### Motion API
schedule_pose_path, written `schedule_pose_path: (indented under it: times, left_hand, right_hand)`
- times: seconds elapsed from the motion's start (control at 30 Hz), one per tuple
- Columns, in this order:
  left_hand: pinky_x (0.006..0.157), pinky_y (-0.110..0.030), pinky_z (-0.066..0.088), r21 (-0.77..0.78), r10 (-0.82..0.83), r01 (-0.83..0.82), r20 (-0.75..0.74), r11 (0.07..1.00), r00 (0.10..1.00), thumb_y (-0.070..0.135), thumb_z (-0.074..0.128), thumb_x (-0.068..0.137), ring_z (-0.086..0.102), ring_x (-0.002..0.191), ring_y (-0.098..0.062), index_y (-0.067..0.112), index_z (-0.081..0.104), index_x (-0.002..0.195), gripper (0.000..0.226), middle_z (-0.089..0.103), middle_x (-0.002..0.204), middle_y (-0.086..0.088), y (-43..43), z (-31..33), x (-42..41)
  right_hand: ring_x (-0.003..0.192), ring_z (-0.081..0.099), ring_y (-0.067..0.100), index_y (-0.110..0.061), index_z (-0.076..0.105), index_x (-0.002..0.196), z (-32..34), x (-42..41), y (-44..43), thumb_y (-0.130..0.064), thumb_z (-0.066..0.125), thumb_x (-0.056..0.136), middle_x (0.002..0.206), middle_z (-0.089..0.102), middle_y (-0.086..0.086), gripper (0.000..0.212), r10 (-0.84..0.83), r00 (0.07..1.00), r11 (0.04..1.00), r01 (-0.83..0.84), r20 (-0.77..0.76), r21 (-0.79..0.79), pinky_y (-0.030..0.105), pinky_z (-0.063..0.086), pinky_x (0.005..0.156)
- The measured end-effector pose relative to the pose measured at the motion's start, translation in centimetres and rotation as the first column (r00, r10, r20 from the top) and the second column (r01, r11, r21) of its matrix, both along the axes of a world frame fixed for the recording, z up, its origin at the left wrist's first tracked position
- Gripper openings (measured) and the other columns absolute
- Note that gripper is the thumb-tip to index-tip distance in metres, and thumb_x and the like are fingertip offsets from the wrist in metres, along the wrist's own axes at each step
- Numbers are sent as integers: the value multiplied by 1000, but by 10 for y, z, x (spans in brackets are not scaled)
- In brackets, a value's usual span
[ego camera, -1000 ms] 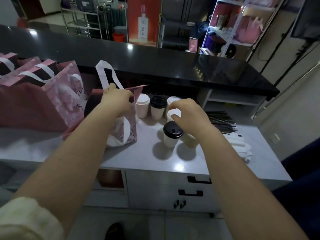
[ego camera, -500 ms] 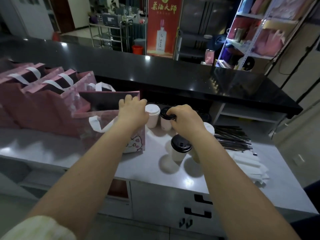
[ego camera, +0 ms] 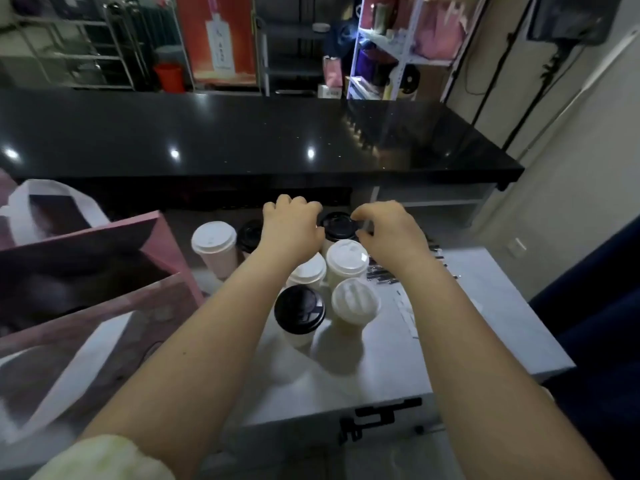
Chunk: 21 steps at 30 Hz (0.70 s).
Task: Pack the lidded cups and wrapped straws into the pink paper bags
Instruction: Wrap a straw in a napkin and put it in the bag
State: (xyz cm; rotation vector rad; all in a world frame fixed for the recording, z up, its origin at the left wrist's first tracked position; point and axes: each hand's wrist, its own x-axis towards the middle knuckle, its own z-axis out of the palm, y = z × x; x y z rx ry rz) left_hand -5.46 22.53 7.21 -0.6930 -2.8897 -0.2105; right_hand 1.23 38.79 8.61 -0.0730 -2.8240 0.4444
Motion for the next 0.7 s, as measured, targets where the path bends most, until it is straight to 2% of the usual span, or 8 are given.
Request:
schedule_pose_path:
  times: [0.13, 0.3, 0.53, 0.7]
  left_hand:
    - [96, -44, 34, 72, -94, 90, 47, 993, 994, 36, 52, 90, 45, 116, -29, 25, 57, 129, 40, 59, 120, -3, 55, -20, -9]
    - [97, -43, 33, 83, -145, 136, 120, 987, 982, 38, 52, 89, 45, 119, -28, 28, 57, 128, 40, 59, 122, -1, 123, -54, -14]
    - [98, -43, 33, 25, -104, 101, 235, 995, 966, 31, 54, 91, 44, 122, -29, 26, 52, 133, 42, 56, 127, -3, 205, -86, -29]
    - [97, -44, 34, -74, 20, 4, 317, 997, 948, 16, 52, 90, 44, 119, -31, 22, 51, 131, 41, 55, 125, -5, 244, -107, -47]
  right_hand:
    - [112, 52, 23, -20, 69, 109, -15, 2, 60, -11, 61, 85, 108, 67, -1, 26, -100, 995, 993, 98, -25, -62, 41, 48, 88]
    - [113, 50, 21, -23, 68, 109, -49, -14, 129, -12, 62, 86, 109, 66, -4, 27, -174, 984, 975, 178, 39, -131, 40, 47, 92]
    - [111, 53, 23, -26, 69, 110, -99, -45, 204, -12, 61, 85, 108, 62, -1, 30, -153, 963, 962, 196, 221, -189, 39, 49, 90]
    - [114, 47, 31, -25, 69, 115, -139, -77, 241, -12, 56, 89, 113, 63, 8, 32, -66, 929, 987, 115, 365, -114, 39, 44, 93]
